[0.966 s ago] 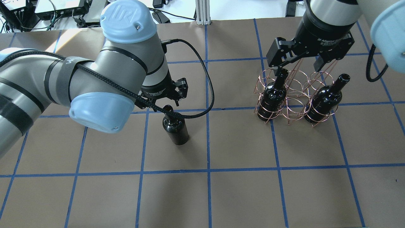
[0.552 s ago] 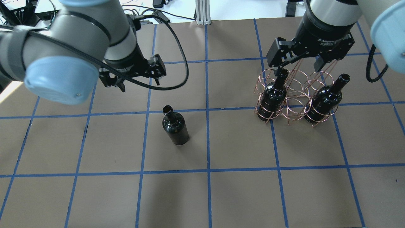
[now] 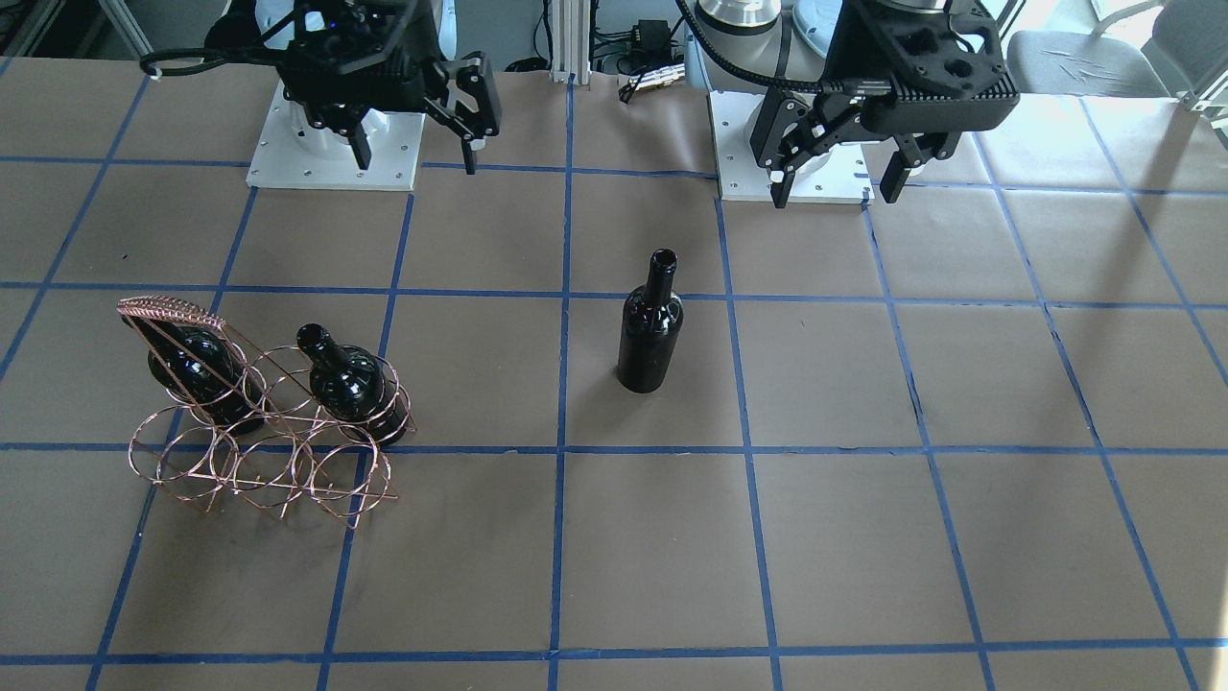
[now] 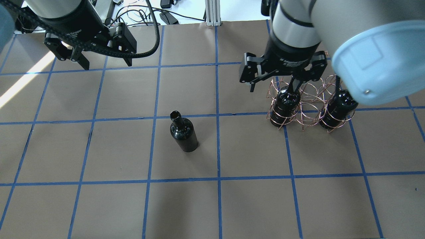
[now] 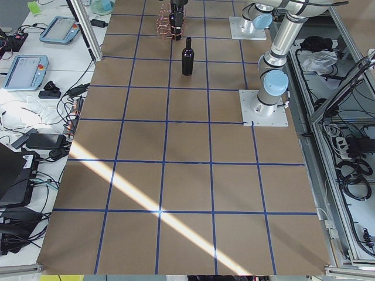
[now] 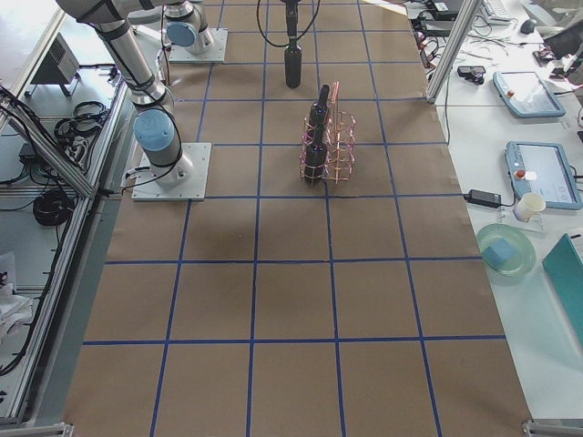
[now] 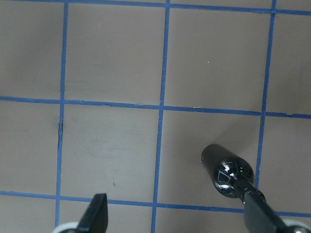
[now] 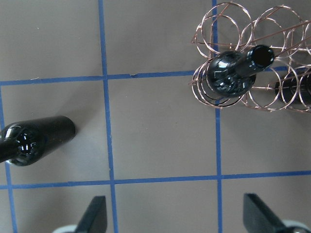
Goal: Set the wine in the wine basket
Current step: 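Move the right gripper over the standing bottle and lower to its neck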
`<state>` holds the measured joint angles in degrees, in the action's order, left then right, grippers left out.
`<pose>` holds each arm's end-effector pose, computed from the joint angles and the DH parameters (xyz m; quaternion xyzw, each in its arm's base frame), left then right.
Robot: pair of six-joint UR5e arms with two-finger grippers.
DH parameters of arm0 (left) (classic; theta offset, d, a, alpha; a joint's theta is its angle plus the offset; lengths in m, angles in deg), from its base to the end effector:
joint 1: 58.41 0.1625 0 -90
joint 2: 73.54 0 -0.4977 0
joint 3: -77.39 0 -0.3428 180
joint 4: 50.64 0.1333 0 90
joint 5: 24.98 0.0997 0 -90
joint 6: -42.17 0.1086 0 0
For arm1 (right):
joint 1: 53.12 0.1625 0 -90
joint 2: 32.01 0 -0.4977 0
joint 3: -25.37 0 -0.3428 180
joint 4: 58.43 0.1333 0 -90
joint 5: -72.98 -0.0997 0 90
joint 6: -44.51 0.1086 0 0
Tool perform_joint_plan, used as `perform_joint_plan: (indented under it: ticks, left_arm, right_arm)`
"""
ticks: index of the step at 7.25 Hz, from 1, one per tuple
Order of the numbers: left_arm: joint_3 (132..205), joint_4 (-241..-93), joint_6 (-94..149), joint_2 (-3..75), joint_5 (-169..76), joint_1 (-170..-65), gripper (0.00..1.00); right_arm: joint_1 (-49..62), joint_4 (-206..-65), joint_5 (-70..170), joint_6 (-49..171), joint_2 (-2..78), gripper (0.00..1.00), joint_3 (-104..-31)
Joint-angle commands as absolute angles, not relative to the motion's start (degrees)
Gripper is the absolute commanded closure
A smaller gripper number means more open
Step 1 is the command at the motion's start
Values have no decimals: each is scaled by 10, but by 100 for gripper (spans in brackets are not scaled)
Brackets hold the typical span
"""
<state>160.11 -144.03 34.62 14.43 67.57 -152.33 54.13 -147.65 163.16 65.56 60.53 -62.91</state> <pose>-0.1576 -0.4212 0.6177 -0.0328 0.9979 -0.0536 0.0170 0.2533 -0.3673 0.5828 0.0332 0.9990 -0.0292 0.0085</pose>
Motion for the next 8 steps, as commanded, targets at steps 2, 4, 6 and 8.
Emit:
perform_joint_plan:
  ticks: [2,4,6,8]
  left_arm:
    - [1601,-1427,379,142,667,-1518,0]
    - [1601,-1428,379,140,668,-1517,0]
    - [1602,-1427,380,144,634,-1515,0]
    - [1603,-1421,382,156,635,-1521,0]
  right_arm:
    - [655,-1522,1639,780,559,0,-623]
    - [657,-1545,1633,780,545,0,-625]
    - [658,-1549,1632,780,542,0,-625]
    - [658,-1549,1632,782,542,0,-628]
